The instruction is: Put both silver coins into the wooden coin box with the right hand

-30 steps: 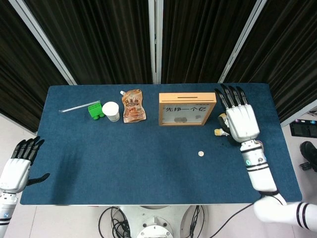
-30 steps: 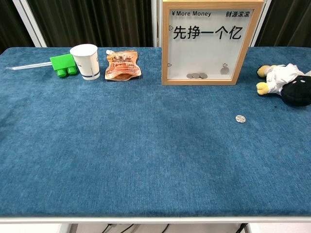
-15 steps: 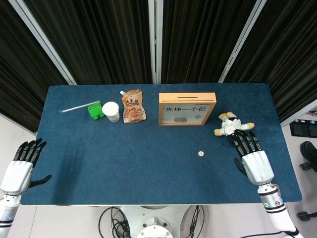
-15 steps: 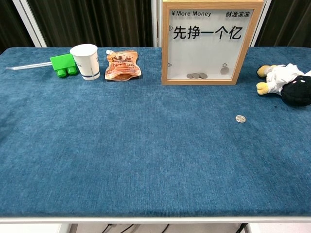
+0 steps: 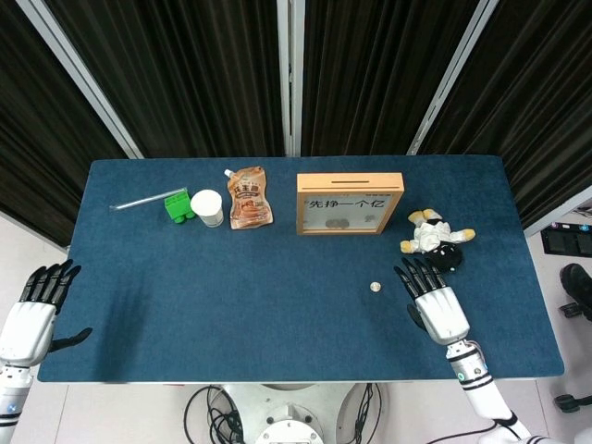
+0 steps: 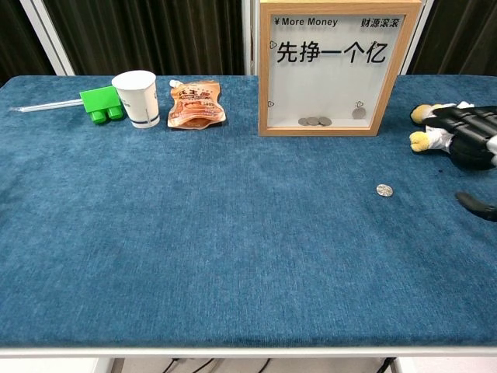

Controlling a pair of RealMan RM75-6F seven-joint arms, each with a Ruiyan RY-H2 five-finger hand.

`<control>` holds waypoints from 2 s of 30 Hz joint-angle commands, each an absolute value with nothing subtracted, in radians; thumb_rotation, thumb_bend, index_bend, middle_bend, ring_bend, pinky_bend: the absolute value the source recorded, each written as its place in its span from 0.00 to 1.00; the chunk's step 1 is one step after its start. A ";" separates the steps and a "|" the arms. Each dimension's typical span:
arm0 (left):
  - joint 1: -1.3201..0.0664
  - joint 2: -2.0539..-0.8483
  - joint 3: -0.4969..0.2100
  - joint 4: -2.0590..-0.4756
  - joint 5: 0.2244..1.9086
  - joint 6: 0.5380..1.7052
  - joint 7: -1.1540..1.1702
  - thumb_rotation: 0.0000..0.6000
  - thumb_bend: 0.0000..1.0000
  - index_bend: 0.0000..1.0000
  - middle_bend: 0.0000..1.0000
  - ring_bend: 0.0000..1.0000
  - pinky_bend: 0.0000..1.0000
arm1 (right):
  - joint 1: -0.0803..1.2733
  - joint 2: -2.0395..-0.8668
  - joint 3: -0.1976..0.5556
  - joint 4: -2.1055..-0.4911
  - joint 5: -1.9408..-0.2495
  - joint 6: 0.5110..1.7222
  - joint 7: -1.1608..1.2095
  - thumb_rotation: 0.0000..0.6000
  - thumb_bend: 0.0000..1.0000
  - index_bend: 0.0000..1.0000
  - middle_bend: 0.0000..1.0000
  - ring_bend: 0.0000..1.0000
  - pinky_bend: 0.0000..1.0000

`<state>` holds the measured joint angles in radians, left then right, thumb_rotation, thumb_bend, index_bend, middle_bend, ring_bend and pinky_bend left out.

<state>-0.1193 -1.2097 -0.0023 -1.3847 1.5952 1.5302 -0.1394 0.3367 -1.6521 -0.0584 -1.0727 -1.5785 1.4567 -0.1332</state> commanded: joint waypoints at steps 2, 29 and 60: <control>-0.121 -1.210 -0.003 -1.382 1.591 1.524 -0.141 1.00 0.03 0.04 0.00 0.00 0.00 | 0.361 -1.685 -0.034 -1.030 -1.567 1.399 -0.134 1.00 0.31 0.03 0.00 0.00 0.00; -0.125 -1.214 -0.009 -1.346 1.581 1.513 -0.178 1.00 0.03 0.04 0.01 0.00 0.00 | 0.430 -1.770 0.019 -0.972 -1.535 1.230 -0.115 1.00 0.27 0.37 0.01 0.00 0.00; -0.126 -1.206 -0.011 -1.349 1.576 1.507 -0.181 1.00 0.03 0.04 0.01 0.00 0.00 | 0.436 -1.786 0.029 -0.951 -1.528 1.203 -0.095 1.00 0.28 0.38 0.02 0.00 0.00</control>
